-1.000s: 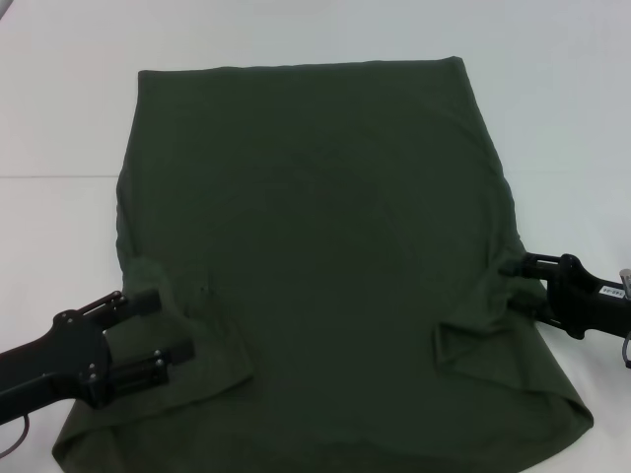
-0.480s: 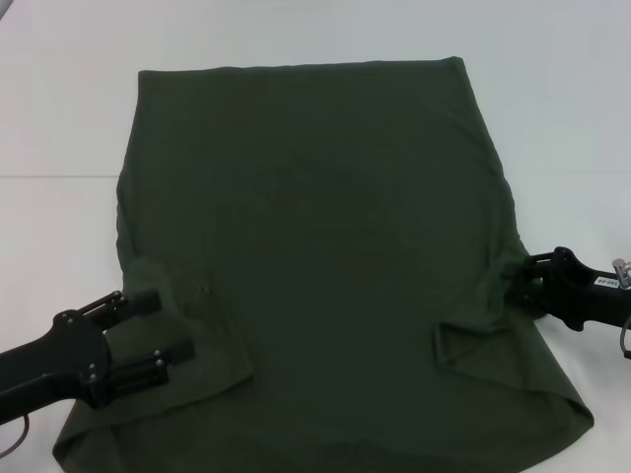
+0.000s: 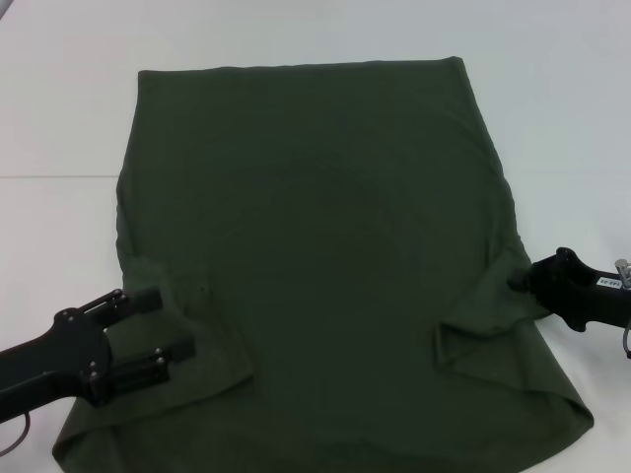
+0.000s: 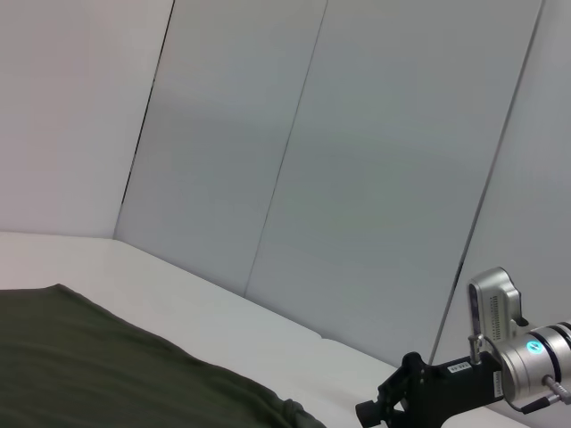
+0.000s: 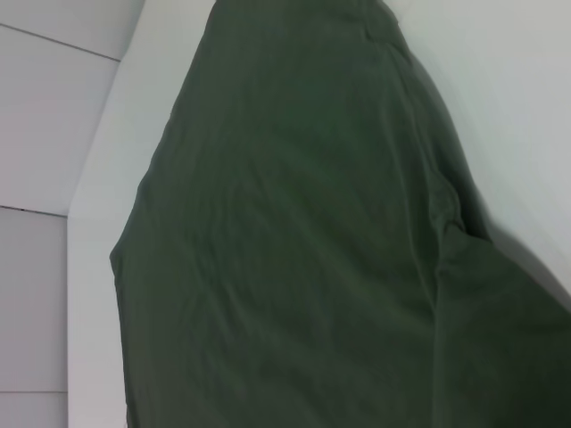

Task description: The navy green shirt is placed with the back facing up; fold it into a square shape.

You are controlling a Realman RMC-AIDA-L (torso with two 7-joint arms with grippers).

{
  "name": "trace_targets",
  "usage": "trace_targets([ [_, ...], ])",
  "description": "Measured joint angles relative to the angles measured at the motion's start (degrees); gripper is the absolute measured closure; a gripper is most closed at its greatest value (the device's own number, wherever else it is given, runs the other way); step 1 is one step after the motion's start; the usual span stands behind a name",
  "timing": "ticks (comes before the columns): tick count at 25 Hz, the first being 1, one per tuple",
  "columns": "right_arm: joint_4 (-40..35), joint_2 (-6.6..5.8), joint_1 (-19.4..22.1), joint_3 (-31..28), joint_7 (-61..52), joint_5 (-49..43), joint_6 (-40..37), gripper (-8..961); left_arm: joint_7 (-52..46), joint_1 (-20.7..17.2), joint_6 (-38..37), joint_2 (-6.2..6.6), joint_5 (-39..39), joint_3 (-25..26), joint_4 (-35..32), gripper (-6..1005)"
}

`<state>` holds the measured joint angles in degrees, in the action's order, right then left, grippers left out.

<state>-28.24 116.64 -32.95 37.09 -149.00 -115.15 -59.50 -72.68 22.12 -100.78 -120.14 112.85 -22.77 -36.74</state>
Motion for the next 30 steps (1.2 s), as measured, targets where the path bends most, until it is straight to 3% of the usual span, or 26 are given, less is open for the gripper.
trace_targets([
  [5,-1.56,-1.02,0.06,0.02,0.98,-0.06,-2.58,954,0.00,0.01,0.13,0.00,-0.48,0.00,0.00,107],
  [10,-3.54,-4.50,0.26,0.53,1.83,-3.16,-7.33,952,0.00,0.03,0.36,0.00,-1.24,0.00,0.00,108],
  [13,-3.77,-6.13,1.15,-0.07,2.83,-3.51,-9.04,841,0.00,0.11,0.41,0.00,-1.41,0.00,0.25,108],
  [16,-3.95,-6.77,2.38,-0.53,3.00,-3.47,-9.65,741,0.00,0.24,0.50,-0.01,-1.41,0.00,0.76,108],
  [24,-3.21,-5.73,4.15,-1.90,2.88,-3.41,-11.17,532,0.14,0.38,0.76,-0.28,-1.41,-0.13,1.29,107],
  [30,-1.70,-2.67,4.85,-4.90,3.72,-3.29,-14.66,234,0.17,0.37,0.77,-0.52,-1.41,-0.27,1.32,107],
])
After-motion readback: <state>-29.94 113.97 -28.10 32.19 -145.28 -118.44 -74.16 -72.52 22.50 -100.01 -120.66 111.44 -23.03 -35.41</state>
